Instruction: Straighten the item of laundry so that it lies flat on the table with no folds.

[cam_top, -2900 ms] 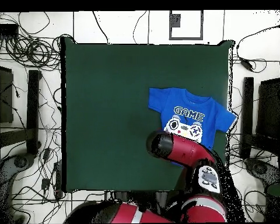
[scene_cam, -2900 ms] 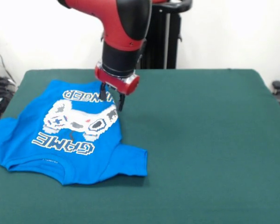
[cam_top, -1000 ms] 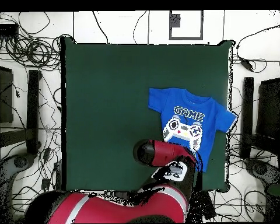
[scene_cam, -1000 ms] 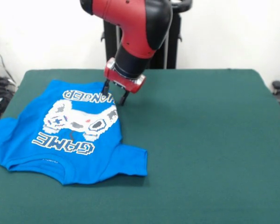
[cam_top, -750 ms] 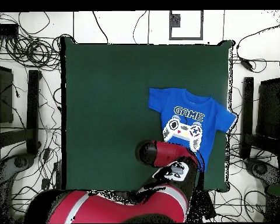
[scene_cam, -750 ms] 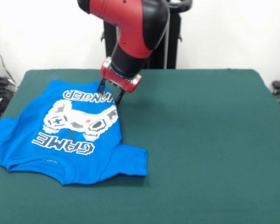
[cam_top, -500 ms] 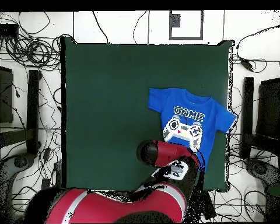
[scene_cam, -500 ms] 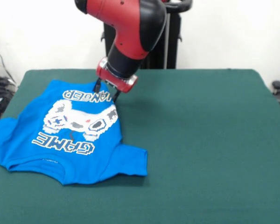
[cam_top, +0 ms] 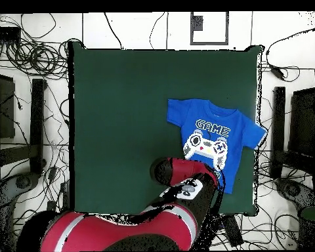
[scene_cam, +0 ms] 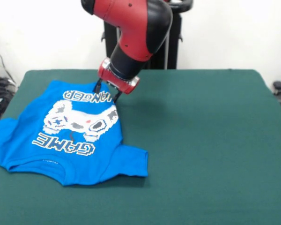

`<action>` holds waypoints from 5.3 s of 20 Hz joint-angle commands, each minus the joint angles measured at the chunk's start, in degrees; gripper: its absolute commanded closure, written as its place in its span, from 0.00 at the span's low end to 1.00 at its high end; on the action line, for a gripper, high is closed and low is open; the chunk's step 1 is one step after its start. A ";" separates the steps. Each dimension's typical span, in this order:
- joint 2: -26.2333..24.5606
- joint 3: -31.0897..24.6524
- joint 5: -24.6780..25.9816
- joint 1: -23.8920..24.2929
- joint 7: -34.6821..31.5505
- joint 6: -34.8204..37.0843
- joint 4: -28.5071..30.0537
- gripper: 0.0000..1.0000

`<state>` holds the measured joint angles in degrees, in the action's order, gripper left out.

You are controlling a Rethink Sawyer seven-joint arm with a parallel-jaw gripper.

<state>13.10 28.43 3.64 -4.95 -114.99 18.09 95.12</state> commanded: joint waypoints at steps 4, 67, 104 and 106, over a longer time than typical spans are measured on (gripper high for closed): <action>-4.56 -3.11 -3.02 -0.99 -10.91 -2.56 -4.62 0.00; 8.12 -26.09 -4.80 24.73 -0.12 15.44 -1.31 1.00; 8.73 -31.18 -2.16 32.67 4.61 34.39 -8.25 1.00; 8.92 -31.44 -2.03 33.05 4.77 35.09 -8.31 1.00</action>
<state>23.28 4.40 0.14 28.38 -114.99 47.48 89.82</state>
